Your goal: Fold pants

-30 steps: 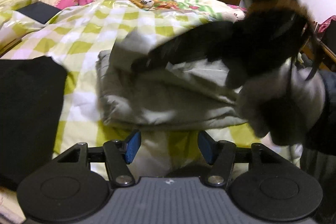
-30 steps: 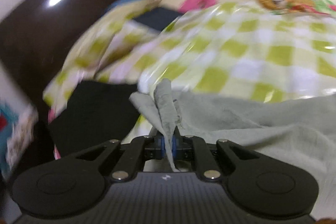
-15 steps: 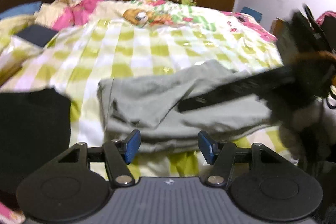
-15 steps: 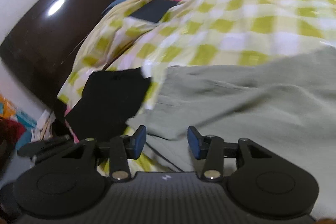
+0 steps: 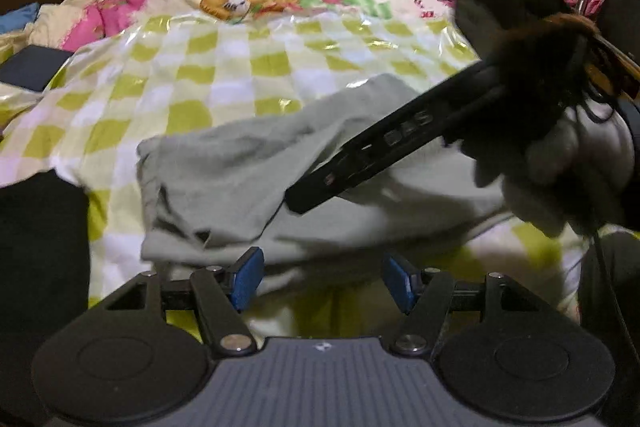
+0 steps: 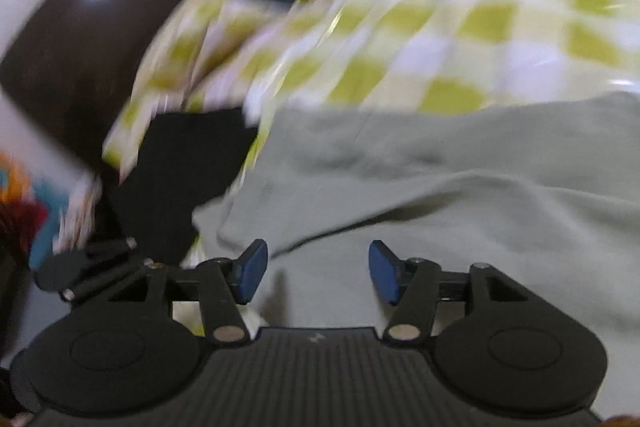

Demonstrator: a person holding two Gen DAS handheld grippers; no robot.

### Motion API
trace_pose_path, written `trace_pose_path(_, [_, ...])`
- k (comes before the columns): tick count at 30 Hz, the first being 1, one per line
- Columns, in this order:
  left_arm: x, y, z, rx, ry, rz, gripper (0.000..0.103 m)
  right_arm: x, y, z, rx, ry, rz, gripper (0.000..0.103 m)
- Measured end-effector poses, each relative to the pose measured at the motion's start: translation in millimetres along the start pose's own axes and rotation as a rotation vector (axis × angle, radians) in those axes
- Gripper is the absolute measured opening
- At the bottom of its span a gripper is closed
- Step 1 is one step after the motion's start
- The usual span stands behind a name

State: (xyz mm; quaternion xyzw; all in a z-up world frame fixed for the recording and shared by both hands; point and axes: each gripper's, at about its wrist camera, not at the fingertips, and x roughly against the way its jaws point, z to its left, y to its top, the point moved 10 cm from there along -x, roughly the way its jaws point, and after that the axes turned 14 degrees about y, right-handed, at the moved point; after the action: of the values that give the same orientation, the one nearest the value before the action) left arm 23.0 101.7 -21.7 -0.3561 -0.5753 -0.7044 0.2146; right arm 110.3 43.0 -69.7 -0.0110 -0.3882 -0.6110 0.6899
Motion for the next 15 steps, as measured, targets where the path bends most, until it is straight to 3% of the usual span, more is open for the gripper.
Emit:
trace_pose_path(3, [-1,-4,5,0.026,-0.015,0.002,0.078,-21,3,7,-0.003,0.075,0.091,0.059])
trace_pose_path(8, [1,7,-11,0.013,-0.074,-0.059,0.078,-41,29,4,-0.064,0.166,0.116,0.059])
trace_pose_path(13, [-21,4,-20,0.013,-0.079,-0.012,0.078,-45,70,-23,-0.238,0.236,-0.047,0.060])
trace_pose_path(15, [-29,-2,-19,0.020,-0.065,0.027,0.078,-41,86,-31,-0.328,0.313,-0.123,0.066])
